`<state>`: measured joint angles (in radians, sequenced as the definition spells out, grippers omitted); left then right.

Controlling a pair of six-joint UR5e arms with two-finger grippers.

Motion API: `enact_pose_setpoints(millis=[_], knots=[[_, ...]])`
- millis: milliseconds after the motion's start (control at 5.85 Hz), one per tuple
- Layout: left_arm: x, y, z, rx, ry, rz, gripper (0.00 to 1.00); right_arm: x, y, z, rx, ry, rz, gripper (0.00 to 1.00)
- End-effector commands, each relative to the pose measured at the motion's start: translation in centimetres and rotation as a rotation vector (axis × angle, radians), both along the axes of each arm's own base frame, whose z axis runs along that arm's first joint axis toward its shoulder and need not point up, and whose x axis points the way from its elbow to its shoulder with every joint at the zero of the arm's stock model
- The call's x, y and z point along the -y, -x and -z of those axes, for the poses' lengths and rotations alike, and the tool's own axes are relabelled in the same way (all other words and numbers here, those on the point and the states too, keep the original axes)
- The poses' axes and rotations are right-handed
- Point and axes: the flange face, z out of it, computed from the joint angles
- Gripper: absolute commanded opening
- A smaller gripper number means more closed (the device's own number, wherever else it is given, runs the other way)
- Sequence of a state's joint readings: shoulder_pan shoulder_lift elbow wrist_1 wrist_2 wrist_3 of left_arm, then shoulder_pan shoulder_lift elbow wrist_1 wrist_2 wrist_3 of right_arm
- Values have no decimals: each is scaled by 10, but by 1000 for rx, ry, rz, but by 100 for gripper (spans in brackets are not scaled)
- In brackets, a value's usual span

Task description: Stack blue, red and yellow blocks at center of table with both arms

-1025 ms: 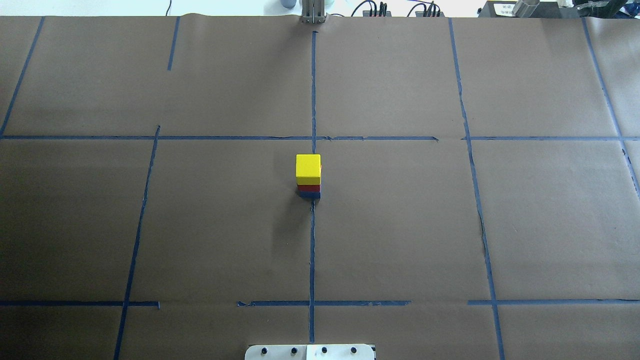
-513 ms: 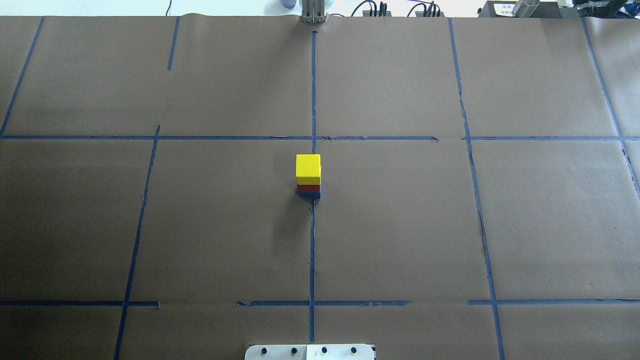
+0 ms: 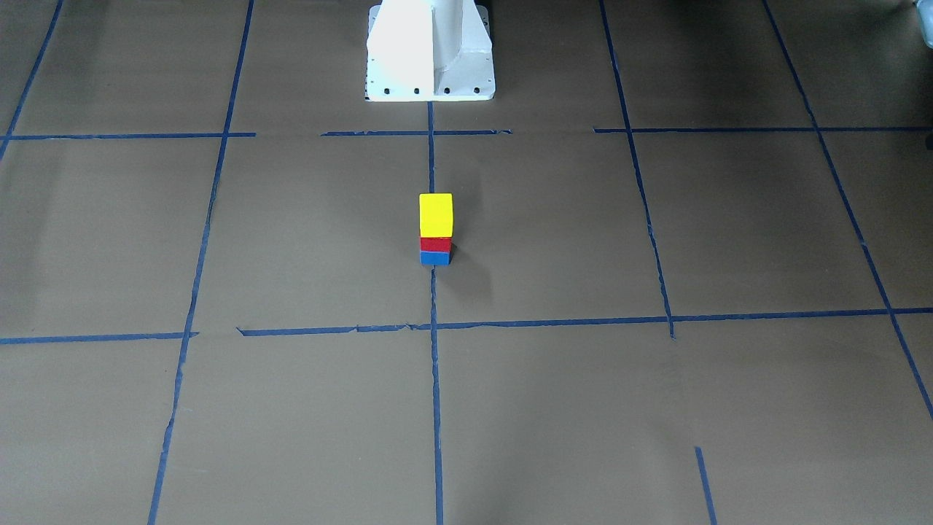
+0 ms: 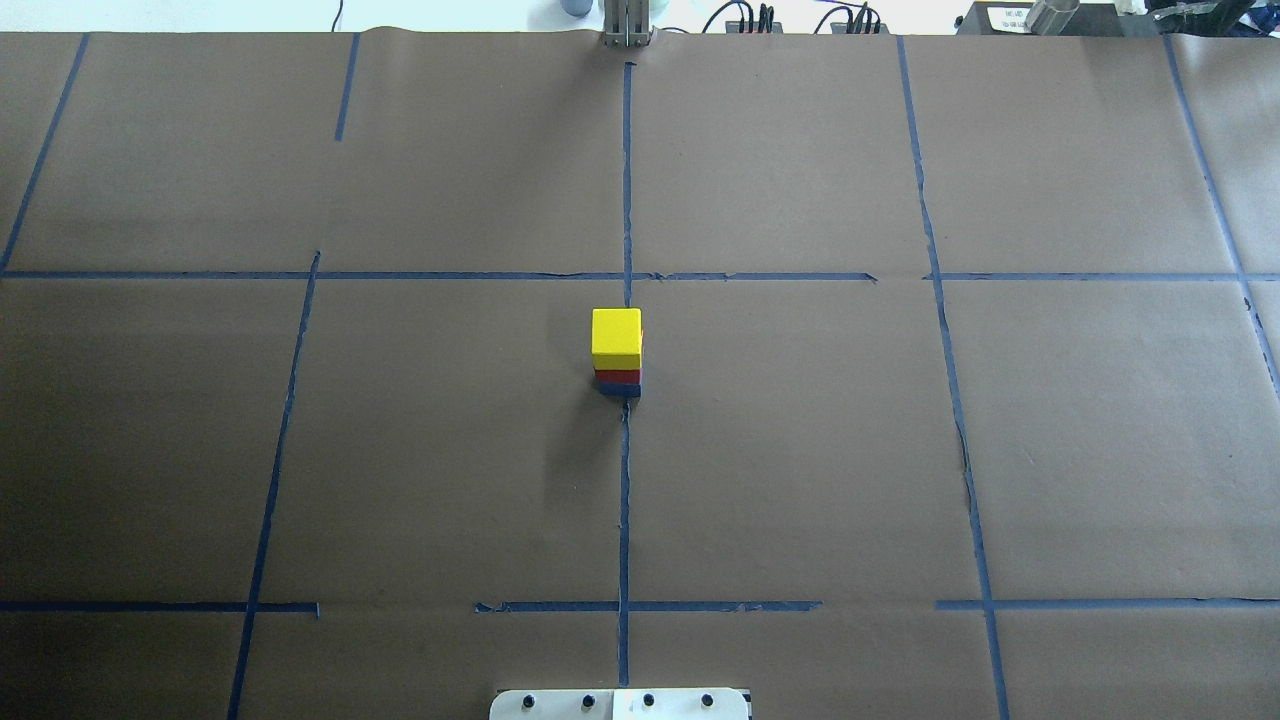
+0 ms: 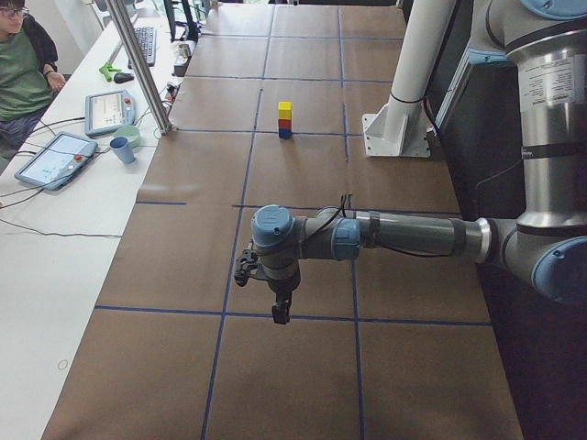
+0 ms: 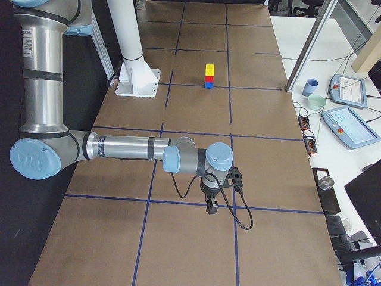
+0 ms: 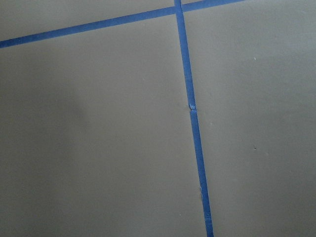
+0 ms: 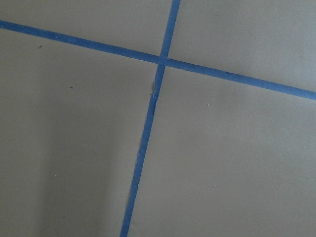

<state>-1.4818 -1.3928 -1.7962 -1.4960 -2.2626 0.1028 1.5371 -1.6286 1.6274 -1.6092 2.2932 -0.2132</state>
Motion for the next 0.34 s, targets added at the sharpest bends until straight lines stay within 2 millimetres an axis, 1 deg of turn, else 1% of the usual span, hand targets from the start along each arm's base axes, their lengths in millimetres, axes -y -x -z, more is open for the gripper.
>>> enact_pose_setpoints(millis=[0, 171], knots=[[0, 0, 0, -3, 1, 0, 100, 0, 0, -1, 2, 2, 0, 100], [-1, -1, 0, -4, 2, -1, 100, 0, 0, -2, 2, 3, 0, 100]])
